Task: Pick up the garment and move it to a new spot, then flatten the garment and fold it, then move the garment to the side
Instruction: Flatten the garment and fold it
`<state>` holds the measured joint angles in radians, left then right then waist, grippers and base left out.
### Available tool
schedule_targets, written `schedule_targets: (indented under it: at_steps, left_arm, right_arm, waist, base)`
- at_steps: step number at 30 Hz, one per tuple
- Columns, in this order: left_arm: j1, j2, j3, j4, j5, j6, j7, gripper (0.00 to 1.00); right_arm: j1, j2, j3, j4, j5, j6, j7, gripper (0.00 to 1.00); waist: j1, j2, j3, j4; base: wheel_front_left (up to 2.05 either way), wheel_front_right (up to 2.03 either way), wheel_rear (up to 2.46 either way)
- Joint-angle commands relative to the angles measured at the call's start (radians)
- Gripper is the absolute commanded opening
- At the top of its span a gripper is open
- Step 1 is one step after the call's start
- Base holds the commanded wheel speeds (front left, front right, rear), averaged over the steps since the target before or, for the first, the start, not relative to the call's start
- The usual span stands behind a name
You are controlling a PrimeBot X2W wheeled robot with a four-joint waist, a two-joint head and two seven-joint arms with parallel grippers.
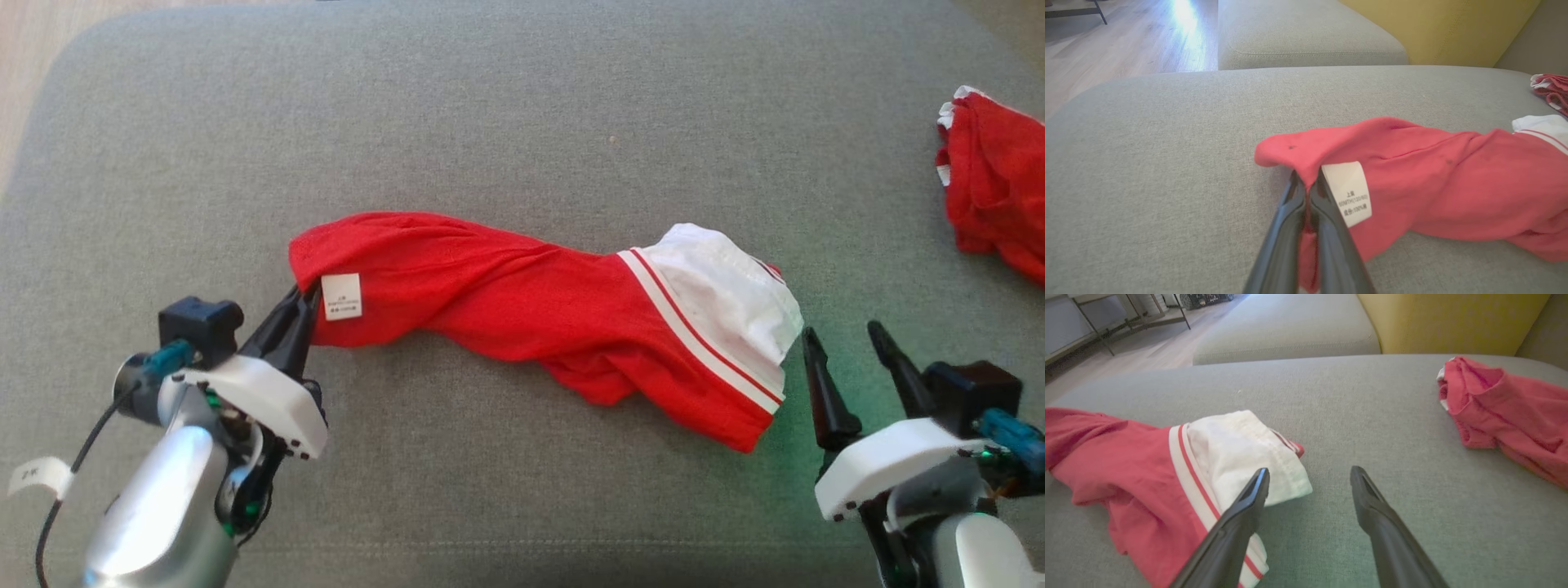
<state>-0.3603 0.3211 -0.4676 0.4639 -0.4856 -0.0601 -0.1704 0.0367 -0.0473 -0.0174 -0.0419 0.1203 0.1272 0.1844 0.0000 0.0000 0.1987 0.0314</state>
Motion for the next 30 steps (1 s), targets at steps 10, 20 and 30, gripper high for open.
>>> schedule_targets:
  at_steps: [10, 20, 30]
  left_arm:
    - [0.009, 0.065, 0.046, -0.156, -0.006, 0.036, 0.04, 0.0]
    - [0.013, 0.073, 0.043, -0.177, -0.014, 0.038, 0.038, 0.0]
    - [0.013, 0.077, 0.045, -0.183, -0.022, 0.044, 0.026, 0.0]
  right_arm:
    - [-0.056, -0.037, 0.052, 0.045, 0.026, 0.003, 0.082, 1.0]
    - [-0.148, -0.065, 0.112, 0.155, 0.061, 0.003, 0.047, 0.0]
    - [-0.143, -0.074, 0.053, 0.105, -0.014, 0.003, -0.037, 0.0]
  waist:
    - [0.0, 0.0, 0.026, 0.014]
    - [0.0, 0.0, 0.036, 0.025]
    - [0.0, 0.0, 0.036, 0.027]
  base:
    - [0.0, 0.0, 0.0]
    - [0.0, 0.0, 0.0]
    - [0.0, 0.0, 0.0]
